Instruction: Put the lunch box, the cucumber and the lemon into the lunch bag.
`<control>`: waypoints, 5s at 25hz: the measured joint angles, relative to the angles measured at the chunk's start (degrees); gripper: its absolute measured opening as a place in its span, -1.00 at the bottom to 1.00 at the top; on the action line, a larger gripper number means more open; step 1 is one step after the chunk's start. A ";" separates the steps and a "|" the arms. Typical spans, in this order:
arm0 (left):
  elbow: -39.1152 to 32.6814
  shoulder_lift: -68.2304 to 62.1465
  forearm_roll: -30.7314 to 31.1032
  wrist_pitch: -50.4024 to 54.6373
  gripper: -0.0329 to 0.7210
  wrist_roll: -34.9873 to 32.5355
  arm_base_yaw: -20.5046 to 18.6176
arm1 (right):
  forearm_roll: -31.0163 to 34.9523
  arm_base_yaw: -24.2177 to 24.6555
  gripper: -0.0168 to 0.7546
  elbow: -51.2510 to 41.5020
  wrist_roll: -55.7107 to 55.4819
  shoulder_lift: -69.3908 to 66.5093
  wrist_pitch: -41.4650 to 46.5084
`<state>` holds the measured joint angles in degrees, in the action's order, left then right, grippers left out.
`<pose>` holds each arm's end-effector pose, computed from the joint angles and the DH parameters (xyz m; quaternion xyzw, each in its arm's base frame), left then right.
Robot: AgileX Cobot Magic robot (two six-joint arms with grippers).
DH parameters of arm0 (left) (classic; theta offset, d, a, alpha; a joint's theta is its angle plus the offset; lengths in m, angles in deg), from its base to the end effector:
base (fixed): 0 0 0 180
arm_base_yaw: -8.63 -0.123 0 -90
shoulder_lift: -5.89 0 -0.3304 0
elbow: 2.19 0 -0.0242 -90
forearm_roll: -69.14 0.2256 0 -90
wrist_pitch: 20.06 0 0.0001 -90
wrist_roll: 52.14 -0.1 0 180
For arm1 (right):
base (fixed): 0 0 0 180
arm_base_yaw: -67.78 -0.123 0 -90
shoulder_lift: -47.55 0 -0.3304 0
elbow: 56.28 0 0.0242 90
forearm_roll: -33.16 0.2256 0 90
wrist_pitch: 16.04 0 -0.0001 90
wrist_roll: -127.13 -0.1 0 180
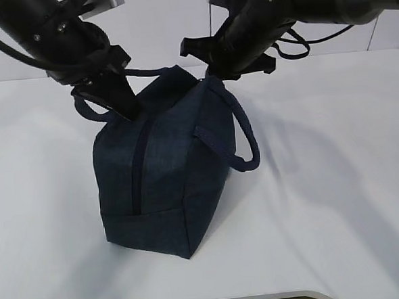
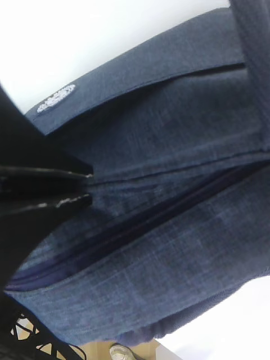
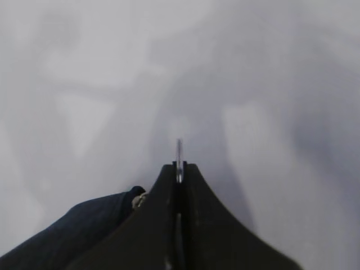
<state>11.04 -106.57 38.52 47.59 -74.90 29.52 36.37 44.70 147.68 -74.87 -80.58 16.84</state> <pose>0.3358 -0.1786 0.3314 0.2895 0.9162 -0.2522 0.1143 0.4558 0.1975 0.2780 0.0076 0.9303 0.1613 0.3293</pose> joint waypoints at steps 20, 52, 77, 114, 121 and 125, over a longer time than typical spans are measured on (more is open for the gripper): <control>1.84 0.08 -3.24 -6.45 0.04 0.39 0.00 | 2.51 0.13 -0.94 1.08 6.79 0.71 3.56; 6.47 -8.42 -6.22 -11.34 -0.95 0.49 0.00 | 3.73 0.26 -0.94 2.49 9.13 0.75 4.77; 6.47 -5.82 -4.78 -7.57 -0.95 0.69 0.00 | 5.33 0.96 -0.94 3.15 10.34 -4.38 4.15; 13.85 -2.06 2.56 2.61 -0.04 10.91 -3.66 | 1.31 1.77 0.13 35.31 16.25 -4.72 38.73; 16.71 0.76 7.69 3.24 -0.05 15.74 -3.80 | 3.28 1.77 0.13 34.12 20.50 -2.04 39.09; 16.71 3.91 10.98 3.70 -0.05 18.78 -3.80 | 3.17 1.77 0.13 28.46 23.31 3.75 39.09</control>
<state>27.75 -102.66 49.50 51.29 -56.12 25.72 39.54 46.47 176.13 -51.56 -76.83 55.93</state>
